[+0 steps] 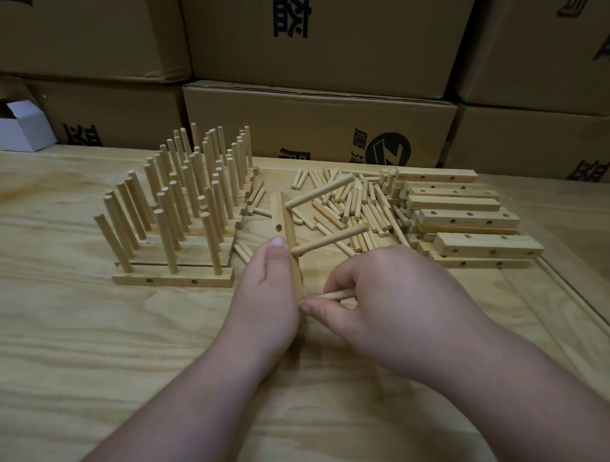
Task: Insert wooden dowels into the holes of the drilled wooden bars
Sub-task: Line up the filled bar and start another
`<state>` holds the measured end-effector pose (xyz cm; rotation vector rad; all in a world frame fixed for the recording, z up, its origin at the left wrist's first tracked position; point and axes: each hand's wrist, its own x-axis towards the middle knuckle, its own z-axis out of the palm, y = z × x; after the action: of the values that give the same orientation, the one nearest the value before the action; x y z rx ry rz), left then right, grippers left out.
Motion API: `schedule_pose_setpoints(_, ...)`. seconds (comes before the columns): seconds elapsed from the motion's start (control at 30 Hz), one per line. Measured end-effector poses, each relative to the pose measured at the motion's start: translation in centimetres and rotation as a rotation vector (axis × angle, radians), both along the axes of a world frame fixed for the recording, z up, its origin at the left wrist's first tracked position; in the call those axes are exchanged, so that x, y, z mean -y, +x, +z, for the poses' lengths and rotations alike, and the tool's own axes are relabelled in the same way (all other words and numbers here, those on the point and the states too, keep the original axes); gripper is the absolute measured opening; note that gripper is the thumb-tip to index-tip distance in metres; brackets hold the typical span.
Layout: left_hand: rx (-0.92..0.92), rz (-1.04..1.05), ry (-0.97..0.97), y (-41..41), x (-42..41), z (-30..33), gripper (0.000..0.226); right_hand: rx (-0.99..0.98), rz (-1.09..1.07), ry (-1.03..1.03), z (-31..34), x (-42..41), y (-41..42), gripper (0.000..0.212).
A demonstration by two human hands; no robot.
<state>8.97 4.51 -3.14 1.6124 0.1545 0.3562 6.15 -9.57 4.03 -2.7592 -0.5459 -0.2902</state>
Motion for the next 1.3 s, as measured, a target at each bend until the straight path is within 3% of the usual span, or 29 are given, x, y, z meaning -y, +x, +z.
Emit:
schedule_pose_setpoints(0.27,0.02,0.035,0.115,-0.2,-0.1,-0.2,0.044,-0.068,-0.044,0.072,-0.5,-0.3,0.5,0.041)
schedule_pose_setpoints(0.47,0.053,0.034,0.149,-0.3,-0.1,-0.2,0.046,-0.296,-0.03,0.288,-0.6,0.5,1.2,0.029)
schedule_pose_setpoints(0.63,0.04,0.03,0.134,-0.1,-0.2,-0.2,0.046,-0.04,-0.041,0.11,-0.9,-0.3,0.7,0.034)
schedule_pose_setpoints(0.77,0.065,0.024,0.159,-0.1,0.0,-0.3,0.045,-0.314,-0.021,0.222,-0.1,0.5,1.1,0.029)
schedule_pose_setpoints(0.93,0.113,-0.047,0.175,-0.4,0.0,-0.3,0.046,-0.252,0.113,-0.059,1.3,1.6,0.7,0.022)
schedule_pose_setpoints(1.07,0.118,-0.065,0.171,-0.6,0.1,-0.3,0.048,-0.338,0.159,0.015,1.6,2.2,1.1,0.018)
schedule_pose_setpoints(1.3,0.088,-0.048,0.132,-0.4,-0.2,-0.4,0.046,-0.16,0.344,0.03,-0.4,2.0,1.6,0.031)
